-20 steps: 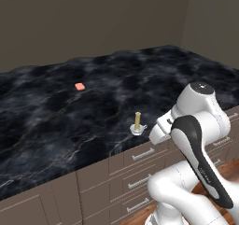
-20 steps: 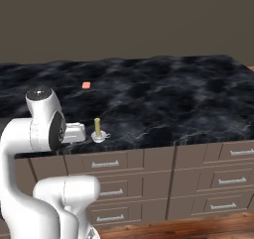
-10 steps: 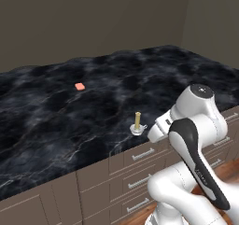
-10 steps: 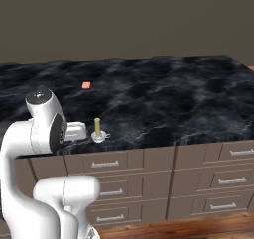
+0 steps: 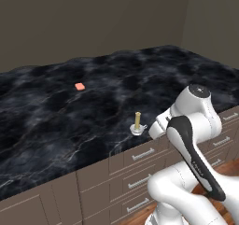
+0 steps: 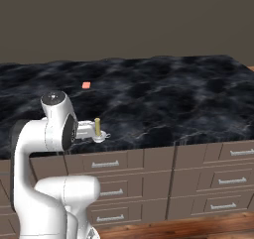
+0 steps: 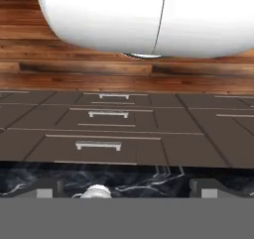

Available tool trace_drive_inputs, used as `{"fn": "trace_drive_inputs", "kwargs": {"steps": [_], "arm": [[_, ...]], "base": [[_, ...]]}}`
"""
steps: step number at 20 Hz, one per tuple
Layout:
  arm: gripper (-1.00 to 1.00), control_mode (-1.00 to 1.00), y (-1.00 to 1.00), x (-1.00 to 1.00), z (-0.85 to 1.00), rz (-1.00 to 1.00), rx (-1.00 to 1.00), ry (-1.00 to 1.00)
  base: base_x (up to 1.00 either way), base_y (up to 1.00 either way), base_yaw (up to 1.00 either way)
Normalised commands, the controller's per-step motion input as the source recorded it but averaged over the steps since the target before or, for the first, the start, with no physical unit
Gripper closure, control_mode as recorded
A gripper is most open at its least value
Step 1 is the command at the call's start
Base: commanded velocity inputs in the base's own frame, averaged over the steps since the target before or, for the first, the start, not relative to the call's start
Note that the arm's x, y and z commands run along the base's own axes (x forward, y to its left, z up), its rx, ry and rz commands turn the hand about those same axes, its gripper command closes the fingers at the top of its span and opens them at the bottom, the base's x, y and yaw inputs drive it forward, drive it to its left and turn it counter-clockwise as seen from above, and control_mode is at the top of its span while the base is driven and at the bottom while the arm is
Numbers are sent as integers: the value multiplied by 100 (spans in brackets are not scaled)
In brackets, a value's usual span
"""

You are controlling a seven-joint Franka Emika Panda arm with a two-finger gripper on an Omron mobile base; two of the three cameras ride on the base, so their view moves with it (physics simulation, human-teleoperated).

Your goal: Pick the candle and jar from the dining table and place them in the open cabinet. Close the cabinet after placing the objects.

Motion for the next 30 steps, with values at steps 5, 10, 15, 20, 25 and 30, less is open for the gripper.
{"fn": "trace_drive_inputs", "kwargs": {"steps": [5, 10, 15, 20, 25, 30], "arm": [[-100, -100, -5, 32, -29, 0, 0, 0], [-100, -100, 0, 22, -25, 0, 1, 0], [-100, -100, 0, 26, -8, 0, 0, 0], [-100, -100, 0, 19, 0, 0, 0, 0], [-100, -100, 0, 19, -6, 0, 0, 0], [-100, -100, 0, 20, -13, 0, 0, 0]], "base": [[0, 0, 0], [0, 0, 0], [0, 0, 0], [0, 0, 0], [0, 0, 0], [0, 0, 0]]}}
